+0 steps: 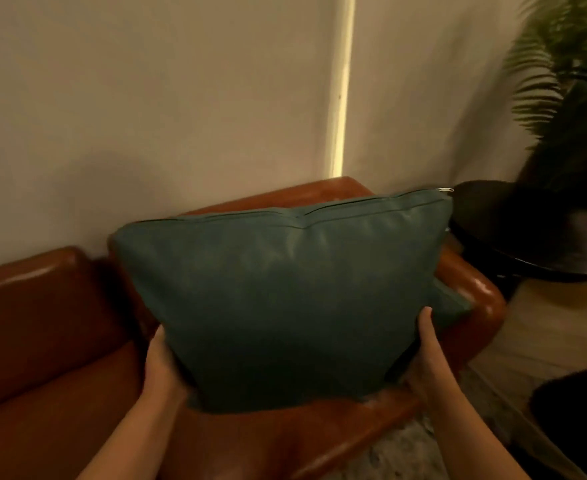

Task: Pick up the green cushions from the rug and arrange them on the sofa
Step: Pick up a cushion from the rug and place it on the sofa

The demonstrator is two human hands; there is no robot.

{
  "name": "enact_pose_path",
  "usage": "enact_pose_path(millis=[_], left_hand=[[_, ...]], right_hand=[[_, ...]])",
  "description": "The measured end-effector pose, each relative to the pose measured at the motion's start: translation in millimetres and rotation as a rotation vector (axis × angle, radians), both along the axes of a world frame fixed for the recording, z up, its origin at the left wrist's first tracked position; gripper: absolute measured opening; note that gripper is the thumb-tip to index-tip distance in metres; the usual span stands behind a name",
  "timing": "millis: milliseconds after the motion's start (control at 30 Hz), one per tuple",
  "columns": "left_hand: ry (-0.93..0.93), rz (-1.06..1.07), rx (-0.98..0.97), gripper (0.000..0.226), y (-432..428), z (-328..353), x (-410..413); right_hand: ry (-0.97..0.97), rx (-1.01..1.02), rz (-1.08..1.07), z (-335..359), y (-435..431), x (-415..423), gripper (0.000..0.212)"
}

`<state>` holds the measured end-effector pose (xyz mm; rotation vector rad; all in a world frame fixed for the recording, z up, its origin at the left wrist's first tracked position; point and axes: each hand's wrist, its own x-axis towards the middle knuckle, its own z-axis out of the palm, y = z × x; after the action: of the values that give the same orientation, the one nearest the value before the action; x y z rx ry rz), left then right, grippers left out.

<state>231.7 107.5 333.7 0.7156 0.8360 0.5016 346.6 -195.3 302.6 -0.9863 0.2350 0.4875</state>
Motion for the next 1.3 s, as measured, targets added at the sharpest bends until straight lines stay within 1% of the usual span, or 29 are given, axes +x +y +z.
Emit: enact_pose_path(millis=[33, 133, 200, 267, 300, 333, 400, 467, 500, 533, 600, 667, 733, 767, 833, 933, 1000, 1067, 1100, 1133, 1167, 1200, 1233, 1300], left_hand=[[-0.011, -0.03, 0.023, 0.033, 16, 6, -11], [-0.045, 0.001, 0.062, 0.043, 76, 22, -52], [-0.043, 0.051, 0.111, 0.035, 109, 28, -80], [-0.069, 0.091, 0.162, 0.025, 133, 42, -110], [-0.111, 0.111, 0.171, 0.024, 143, 48, -126], [-0.168, 0.122, 0.189, 0.025, 154, 54, -141], [-0.261, 0.164, 0.221, 0.039, 174, 63, -170], [-0.255, 0.184, 0.232, 0.067, 192, 71, -195], [-0.253, 0.171, 0.241, 0.077, 199, 72, -207], [-0.245, 0.153, 0.258, 0.079, 205, 72, -218], [-0.2, 0.144, 0.275, 0.065, 218, 69, -236], [-0.114, 0.186, 0.251, 0.053, 234, 61, -252], [-0.04, 0.22, 0.22, 0.051, 252, 49, -268], [-0.006, 0.242, 0.2, 0.053, 259, 43, -276], [0.054, 0.28, 0.159, 0.064, 272, 28, -295], [0.16, 0.333, 0.119, 0.092, 284, 6, -317], [0.241, 0.382, 0.092, 0.111, 290, -5, -324], [0.328, 0.375, 0.106, 0.126, 297, -7, -324], [0.413, 0.358, 0.156, 0.131, 302, -5, -322], [0.544, 0.335, 0.247, 0.135, 307, 0, -318], [0.683, 0.311, 0.37, 0.137, 313, 7, -314], [0.752, 0.309, 0.507, 0.136, 318, 19, -306], [0.738, 0.309, 0.643, 0.134, 326, 30, -297], [0.618, 0.261, 0.869, 0.127, 343, 54, -276]], right_hand=[[-0.001, -0.058, 0.012, 6, 16, -4, 0.071], [-0.144, -0.109, 0.133, 23, 66, -17, 0.081], [-0.219, -0.112, 0.181, 25, 95, -27, 0.074], [-0.266, -0.121, 0.206, 28, 124, -39, 0.058], [-0.285, -0.126, 0.234, 30, 140, -46, 0.055], [-0.295, -0.128, 0.267, 31, 155, -51, 0.057], [-0.303, -0.158, 0.332, 33, 183, -66, 0.07], [-0.315, -0.211, 0.381, 36, 210, -81, 0.08], [-0.331, -0.23, 0.4, 37, 223, -91, 0.078], [-0.353, -0.249, 0.414, 37, 237, -101, 0.072], [-0.401, -0.294, 0.415, 39, 264, -120, 0.059], [-0.493, -0.369, 0.369, 41, 291, -137, 0.042], [-0.613, -0.457, 0.288, 48, 321, -148, 0.016], [-0.671, -0.503, 0.251, 54, 337, -152, 0.007], [-0.788, -0.552, 0.201, 64, 368, -160, 0.009], [-0.932, -0.591, 0.185, 79, 412, -169, 0.013], [-1.06, -0.63, 0.192, 88, 437, -173, 0.025], [-1.21, -0.652, 0.219, 94, 460, -178, 0.033], [-1.298, -0.672, 0.232, 96, 472, -180, 0.033], [-1.396, -0.707, 0.247, 98, 485, -183, 0.034], [-1.494, -0.744, 0.269, 100, 497, -187, 0.035], [-1.59, -0.763, 0.286, 101, 508, -190, 0.035], [-1.686, -0.767, 0.298, 103, 519, -192, 0.036], [-1.837, -0.762, 0.349, 103, 538, -194, 0.038]])
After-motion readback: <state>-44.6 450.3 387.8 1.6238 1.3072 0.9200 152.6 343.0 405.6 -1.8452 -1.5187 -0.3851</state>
